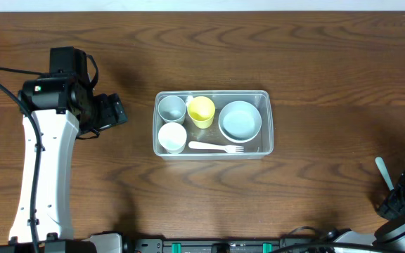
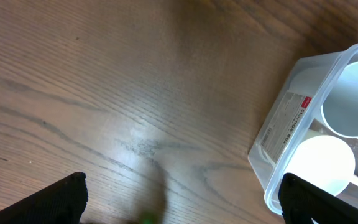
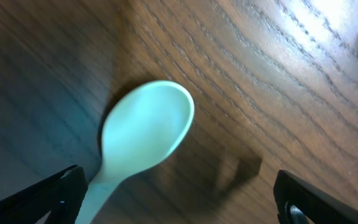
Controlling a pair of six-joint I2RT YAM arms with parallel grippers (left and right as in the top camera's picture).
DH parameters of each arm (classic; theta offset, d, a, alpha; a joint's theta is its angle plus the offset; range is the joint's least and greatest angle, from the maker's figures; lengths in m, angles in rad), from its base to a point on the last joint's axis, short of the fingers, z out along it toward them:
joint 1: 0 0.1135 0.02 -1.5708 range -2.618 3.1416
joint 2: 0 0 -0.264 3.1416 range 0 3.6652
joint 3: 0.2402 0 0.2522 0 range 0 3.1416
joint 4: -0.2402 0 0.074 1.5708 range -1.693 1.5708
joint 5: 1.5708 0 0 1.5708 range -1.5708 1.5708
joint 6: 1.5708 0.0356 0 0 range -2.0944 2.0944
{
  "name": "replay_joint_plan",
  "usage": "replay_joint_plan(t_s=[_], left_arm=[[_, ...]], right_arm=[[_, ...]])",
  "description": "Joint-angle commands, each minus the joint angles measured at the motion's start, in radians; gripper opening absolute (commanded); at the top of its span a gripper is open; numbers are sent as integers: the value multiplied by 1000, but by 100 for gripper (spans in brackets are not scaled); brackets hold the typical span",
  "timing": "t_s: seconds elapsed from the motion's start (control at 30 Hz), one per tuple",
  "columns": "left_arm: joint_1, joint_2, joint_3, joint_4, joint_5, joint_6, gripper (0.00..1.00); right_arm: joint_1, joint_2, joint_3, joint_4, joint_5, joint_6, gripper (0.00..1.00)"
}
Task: Pack container
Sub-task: 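Lower the right gripper over the light blue spoon to grasp it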
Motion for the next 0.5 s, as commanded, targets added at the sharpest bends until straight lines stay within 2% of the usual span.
replay_joint_plan(t_s=[0.0, 0.27, 0.47], left_arm=[[5, 2, -8, -13, -5, -6, 98], [5, 2, -8, -24, -5, -6, 98], [5, 2, -8, -25, -5, -6, 98]], right_arm=[[-14, 5, 15, 11, 21, 18, 94], [-13, 5, 12, 48, 29, 48, 93], [-10, 28, 11, 82, 25, 47, 87]])
